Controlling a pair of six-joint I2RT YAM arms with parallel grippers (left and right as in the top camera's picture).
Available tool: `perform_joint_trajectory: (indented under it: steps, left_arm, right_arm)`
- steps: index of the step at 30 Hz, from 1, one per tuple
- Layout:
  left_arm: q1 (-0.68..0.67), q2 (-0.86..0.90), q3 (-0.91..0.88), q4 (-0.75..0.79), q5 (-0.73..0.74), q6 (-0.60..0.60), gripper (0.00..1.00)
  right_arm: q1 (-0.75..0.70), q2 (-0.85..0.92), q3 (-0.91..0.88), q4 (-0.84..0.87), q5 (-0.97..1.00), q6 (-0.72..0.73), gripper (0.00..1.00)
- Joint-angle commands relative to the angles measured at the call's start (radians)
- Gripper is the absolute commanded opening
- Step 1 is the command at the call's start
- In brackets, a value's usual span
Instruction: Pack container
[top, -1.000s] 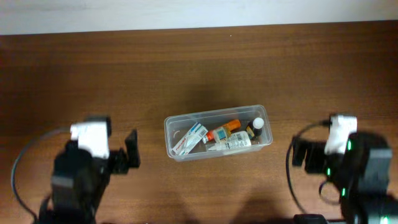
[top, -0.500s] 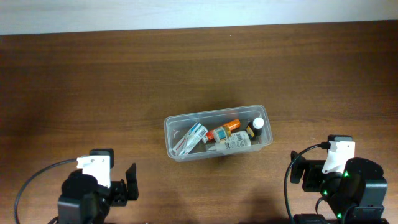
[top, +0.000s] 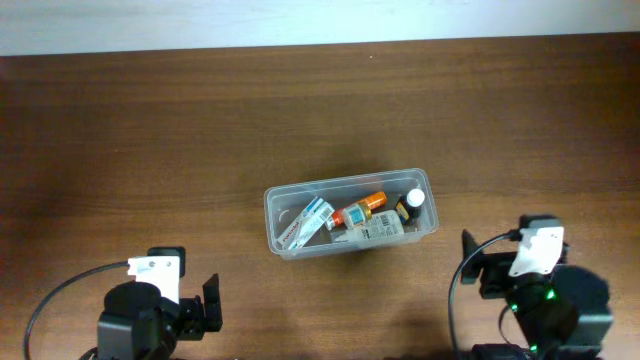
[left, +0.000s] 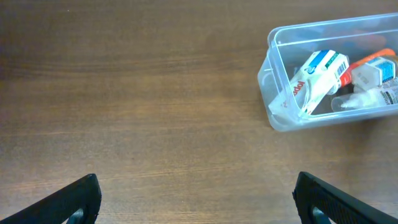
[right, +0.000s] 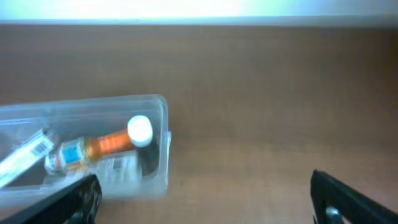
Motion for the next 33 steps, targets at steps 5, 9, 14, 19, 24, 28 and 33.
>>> perform_joint_trajectory:
  steps: [5, 9, 14, 19, 24, 28, 33]
  left_arm:
    - [-0.004, -0.006, -0.004, -0.001, 0.002, 0.012, 0.99]
    - [-0.004, -0.006, -0.004, -0.001, 0.002, 0.013, 0.99]
    - [-0.004, -0.006, -0.004, -0.001, 0.002, 0.013, 0.99]
    - [-0.004, -0.006, -0.004, -0.001, 0.002, 0.013, 0.99]
    - [-0.004, -0.006, -0.004, -0.001, 0.002, 0.013, 0.99]
    - [-0.004, -0.006, -0.004, -0.001, 0.002, 0.013, 0.99]
    - [-0.004, -0.006, -0.004, -0.001, 0.002, 0.013, 0.99]
  right_arm:
    - [0.004, -0.288, -0.423, 0.457, -0.093, -0.067, 0.98]
    - [0.004, -0.316, -0.557, 0.702, -0.09, -0.08, 0.98]
    - [0.005, -0.316, -0.628, 0.735, -0.088, -0.078, 0.98]
    - [0.005, -0.307, -0.628, 0.687, -0.088, -0.078, 0.98]
    - [0.005, -0.308, -0.628, 0.687, -0.088, -0.078, 0.98]
    - [0.005, -0.308, -0.628, 0.687, -0.088, -0.078, 0.98]
    - [0.005, -0.308, -0.628, 0.687, -0.088, -0.078, 0.98]
